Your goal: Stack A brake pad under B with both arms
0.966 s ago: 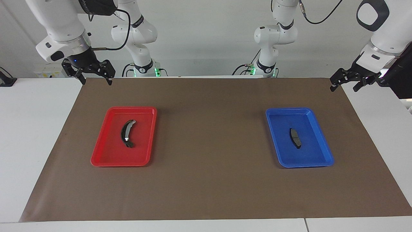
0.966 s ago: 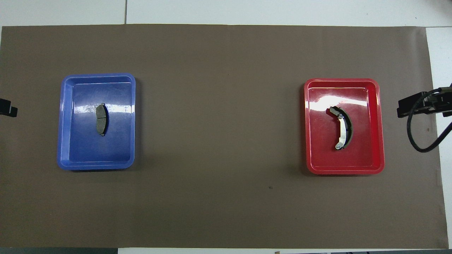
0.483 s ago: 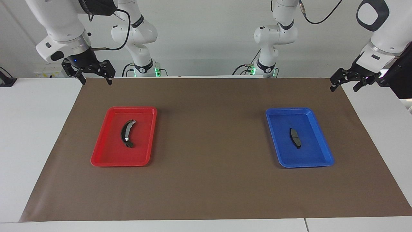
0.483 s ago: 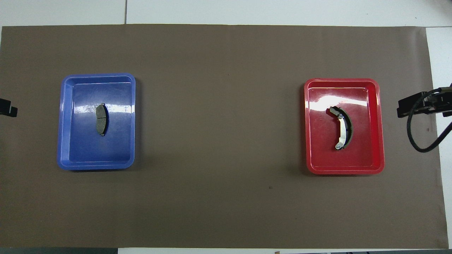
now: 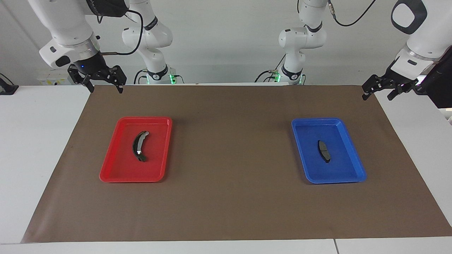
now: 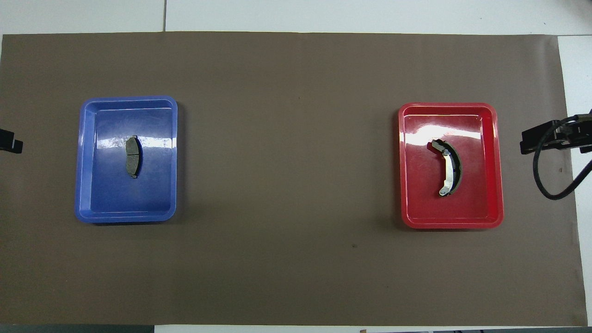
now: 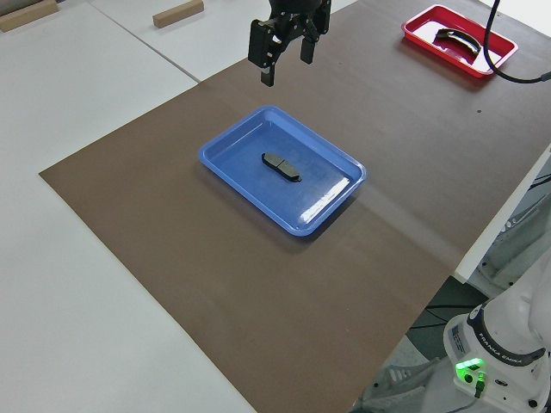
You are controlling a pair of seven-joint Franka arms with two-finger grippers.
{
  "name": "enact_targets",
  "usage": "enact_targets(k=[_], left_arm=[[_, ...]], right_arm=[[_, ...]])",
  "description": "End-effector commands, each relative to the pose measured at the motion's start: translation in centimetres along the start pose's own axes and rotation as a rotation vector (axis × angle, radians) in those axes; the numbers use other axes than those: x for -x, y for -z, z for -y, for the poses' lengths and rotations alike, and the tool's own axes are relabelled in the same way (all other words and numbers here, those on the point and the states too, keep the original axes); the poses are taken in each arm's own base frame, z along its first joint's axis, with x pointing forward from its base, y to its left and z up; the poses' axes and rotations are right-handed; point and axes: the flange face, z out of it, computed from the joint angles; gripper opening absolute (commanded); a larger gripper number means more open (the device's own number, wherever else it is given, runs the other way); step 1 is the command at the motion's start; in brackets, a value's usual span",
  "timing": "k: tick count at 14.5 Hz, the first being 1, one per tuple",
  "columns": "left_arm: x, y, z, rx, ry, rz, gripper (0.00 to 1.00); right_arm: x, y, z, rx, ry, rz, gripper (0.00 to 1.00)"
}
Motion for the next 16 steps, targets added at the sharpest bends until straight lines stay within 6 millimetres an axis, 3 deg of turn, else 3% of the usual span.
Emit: enact_targets(k=[1,11,13,16], left_arm=[[0.8,0.2,0.2,-0.008,0.011,0.001,0.99],[0.6,0.2,-0.6,-0.008,-0.009,0.001,0.99],[0.6,-0.8,-1.9,-0.009,-0.016,-0.024,0.97],[0.4,-5.3,-3.9,-0.009,0.035,-0.043,0.93]], right_arm=[[0.2,0.3,-0.4,-0.019,0.004,-0.007,1.0],[0.0,0.2,-0.4,-0.027,0.008,-0.024,1.0],[0.0,0.2,-0.6,-0.027,0.005,-0.022,1.0],[0.0,-0.1,-0.8,-0.025,0.006,-0.02,1.0]])
